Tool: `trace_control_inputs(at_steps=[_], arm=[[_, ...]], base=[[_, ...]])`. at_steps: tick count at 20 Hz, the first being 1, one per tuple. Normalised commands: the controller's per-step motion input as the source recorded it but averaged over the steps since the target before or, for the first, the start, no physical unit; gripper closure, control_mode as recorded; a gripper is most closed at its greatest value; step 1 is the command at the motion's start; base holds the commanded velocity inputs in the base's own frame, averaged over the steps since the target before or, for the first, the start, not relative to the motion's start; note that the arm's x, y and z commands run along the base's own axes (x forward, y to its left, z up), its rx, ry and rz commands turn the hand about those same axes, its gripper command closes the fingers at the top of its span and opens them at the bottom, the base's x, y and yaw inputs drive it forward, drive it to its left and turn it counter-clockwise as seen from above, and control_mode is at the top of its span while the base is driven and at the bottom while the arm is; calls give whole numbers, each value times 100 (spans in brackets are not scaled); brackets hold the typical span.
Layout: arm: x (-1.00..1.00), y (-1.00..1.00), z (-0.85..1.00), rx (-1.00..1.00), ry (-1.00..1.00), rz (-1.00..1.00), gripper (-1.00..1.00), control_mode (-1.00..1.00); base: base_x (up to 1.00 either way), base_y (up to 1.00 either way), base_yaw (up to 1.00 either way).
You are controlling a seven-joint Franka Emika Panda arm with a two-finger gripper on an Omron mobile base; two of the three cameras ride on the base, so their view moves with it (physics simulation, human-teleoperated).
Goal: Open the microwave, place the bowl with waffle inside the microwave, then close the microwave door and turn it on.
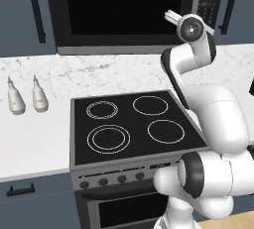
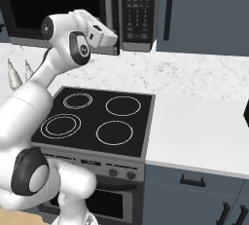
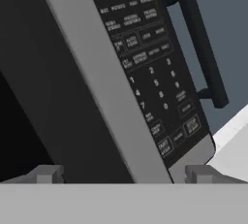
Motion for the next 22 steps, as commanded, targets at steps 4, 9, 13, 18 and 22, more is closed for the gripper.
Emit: trace_control_inputs(at_steps=[4,9,13,18,22], arm=[[51,9,0,-12,10,-18,-100,-100],[51,5,0,-12,8,-25,-100,-100],[35,0,0,-6,1,-24,-100,-100],[8,-10,0,0,-1,-20,-100,-100],[-9,-56,0,16,-8,-2,-100,-100]], base=[[0,0,0],[0,0,0],[0,0,0],[0,0,0],[0,0,0]])
